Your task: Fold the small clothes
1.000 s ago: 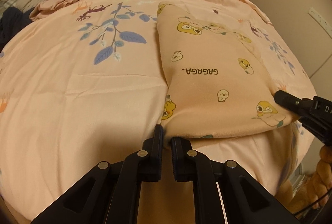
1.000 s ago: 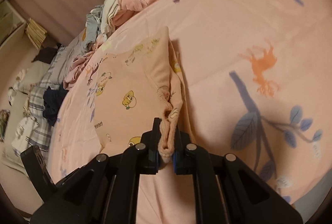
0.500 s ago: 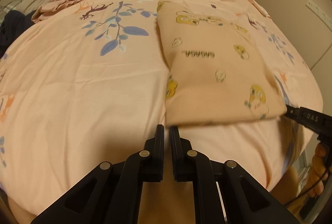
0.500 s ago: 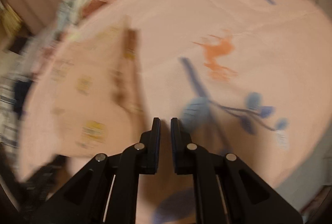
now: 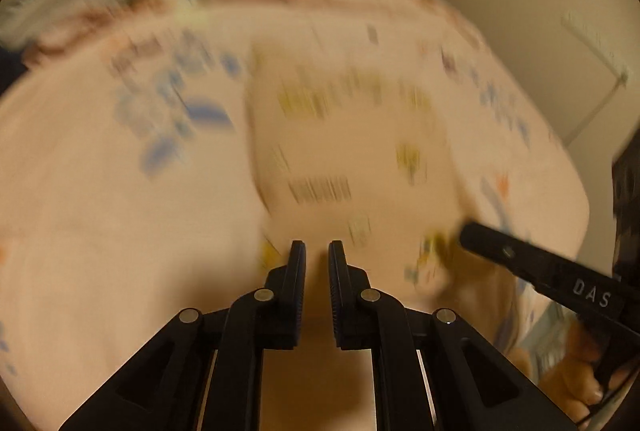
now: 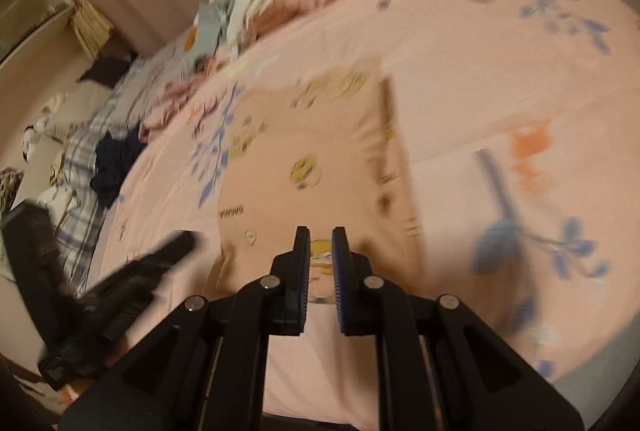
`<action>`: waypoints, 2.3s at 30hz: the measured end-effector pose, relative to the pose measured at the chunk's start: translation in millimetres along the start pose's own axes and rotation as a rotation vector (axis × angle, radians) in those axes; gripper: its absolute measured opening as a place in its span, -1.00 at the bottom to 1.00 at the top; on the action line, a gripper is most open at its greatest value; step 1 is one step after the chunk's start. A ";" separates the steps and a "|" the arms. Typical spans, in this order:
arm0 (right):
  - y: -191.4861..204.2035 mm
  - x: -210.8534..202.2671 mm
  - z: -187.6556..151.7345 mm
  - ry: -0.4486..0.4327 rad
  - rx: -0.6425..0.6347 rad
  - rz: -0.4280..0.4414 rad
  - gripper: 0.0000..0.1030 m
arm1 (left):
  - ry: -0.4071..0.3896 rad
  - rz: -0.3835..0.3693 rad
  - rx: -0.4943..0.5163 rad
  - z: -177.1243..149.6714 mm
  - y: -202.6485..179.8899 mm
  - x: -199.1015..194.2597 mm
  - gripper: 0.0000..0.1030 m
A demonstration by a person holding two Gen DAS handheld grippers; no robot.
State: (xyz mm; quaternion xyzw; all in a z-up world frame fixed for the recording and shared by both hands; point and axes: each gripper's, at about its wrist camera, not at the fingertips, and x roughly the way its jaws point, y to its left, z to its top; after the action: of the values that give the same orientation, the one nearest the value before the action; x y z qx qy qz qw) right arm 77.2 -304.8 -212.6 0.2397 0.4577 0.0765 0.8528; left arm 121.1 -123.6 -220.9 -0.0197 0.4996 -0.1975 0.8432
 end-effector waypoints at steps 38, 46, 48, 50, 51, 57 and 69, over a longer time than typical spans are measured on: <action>-15.2 74.6 115.7 0.070 -0.014 -0.106 -0.81 | 0.075 -0.119 -0.139 134.7 57.1 84.3 -0.82; -57.1 118.9 140.7 0.133 0.089 -0.170 -1.00 | 0.037 0.109 -0.123 163.9 79.0 87.1 -0.81; -58.6 112.8 143.6 0.135 0.113 -0.153 -1.00 | -0.012 0.089 -0.128 163.2 83.0 73.9 -0.79; -54.3 102.8 145.5 0.112 0.100 -0.130 -0.80 | -0.044 0.007 -0.132 161.3 84.0 62.9 -0.79; -46.8 97.2 147.2 0.086 0.081 -0.122 -0.80 | -0.051 -0.011 -0.123 161.0 80.4 62.2 -0.79; -30.7 110.3 142.4 0.159 0.043 -0.187 -0.87 | 0.026 0.158 -0.049 157.1 60.8 104.1 -0.78; 29.2 35.3 68.9 0.064 -0.145 0.044 -0.79 | 0.035 -0.150 -0.235 23.0 80.7 -3.3 -0.78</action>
State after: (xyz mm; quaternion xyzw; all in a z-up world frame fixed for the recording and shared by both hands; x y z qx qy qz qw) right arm 156.2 -290.2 -192.8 0.1845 0.4725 0.1357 0.8511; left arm 164.6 -51.9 -225.3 -0.1518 0.5312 -0.2004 0.8091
